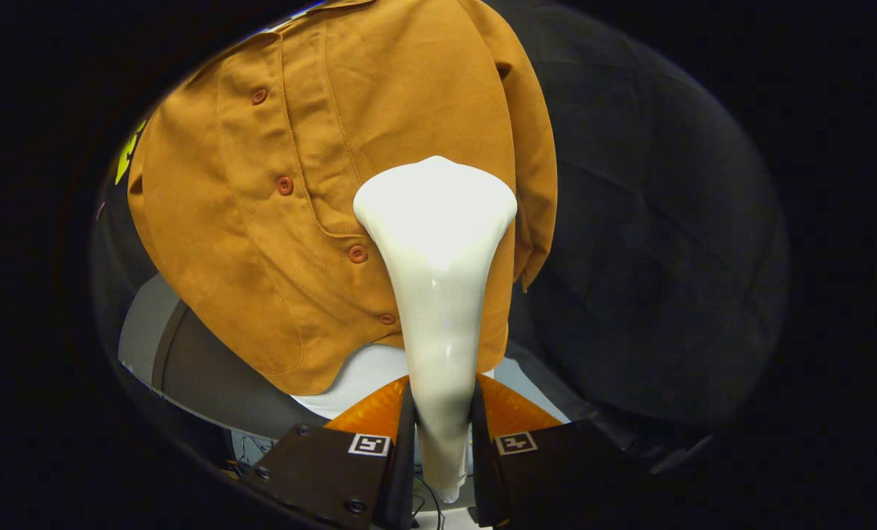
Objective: Iron the clothes twice with a garment steamer, once on the left side and once on the right side.
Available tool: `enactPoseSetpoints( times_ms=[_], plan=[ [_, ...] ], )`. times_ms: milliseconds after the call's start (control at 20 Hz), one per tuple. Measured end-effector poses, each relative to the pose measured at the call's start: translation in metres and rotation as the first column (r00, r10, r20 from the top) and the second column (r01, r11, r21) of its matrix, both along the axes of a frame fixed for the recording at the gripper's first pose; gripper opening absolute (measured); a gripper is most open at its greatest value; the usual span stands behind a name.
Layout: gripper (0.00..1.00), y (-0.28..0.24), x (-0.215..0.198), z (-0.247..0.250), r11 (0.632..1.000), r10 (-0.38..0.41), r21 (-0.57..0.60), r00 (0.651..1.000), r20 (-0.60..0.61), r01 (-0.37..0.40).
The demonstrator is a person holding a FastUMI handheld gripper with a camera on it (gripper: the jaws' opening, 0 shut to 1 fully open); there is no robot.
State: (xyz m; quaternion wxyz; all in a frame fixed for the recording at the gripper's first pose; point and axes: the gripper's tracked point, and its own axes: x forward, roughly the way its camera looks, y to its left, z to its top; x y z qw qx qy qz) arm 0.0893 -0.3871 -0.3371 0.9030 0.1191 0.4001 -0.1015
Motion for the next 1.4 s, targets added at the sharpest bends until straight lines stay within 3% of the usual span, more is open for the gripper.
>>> enactPoseSetpoints(
  times_ms=[250, 550, 900, 1400],
  plan=[
    [0.37, 0.0, -0.029, 0.029, 0.997, -0.07, -0.031, 0.997, 0.022, 0.07],
    [0.37, 0.03, -0.051, 0.113, 0.987, -0.107, -0.098, 0.981, 0.159, 0.124],
    [0.37, 0.115, -0.039, 0.203, 0.989, -0.028, -0.128, 0.949, 0.315, 0.071],
    [0.36, 0.271, -0.018, 0.289, 0.99, 0.122, -0.123, 0.878, 0.462, -0.072]
  ],
)
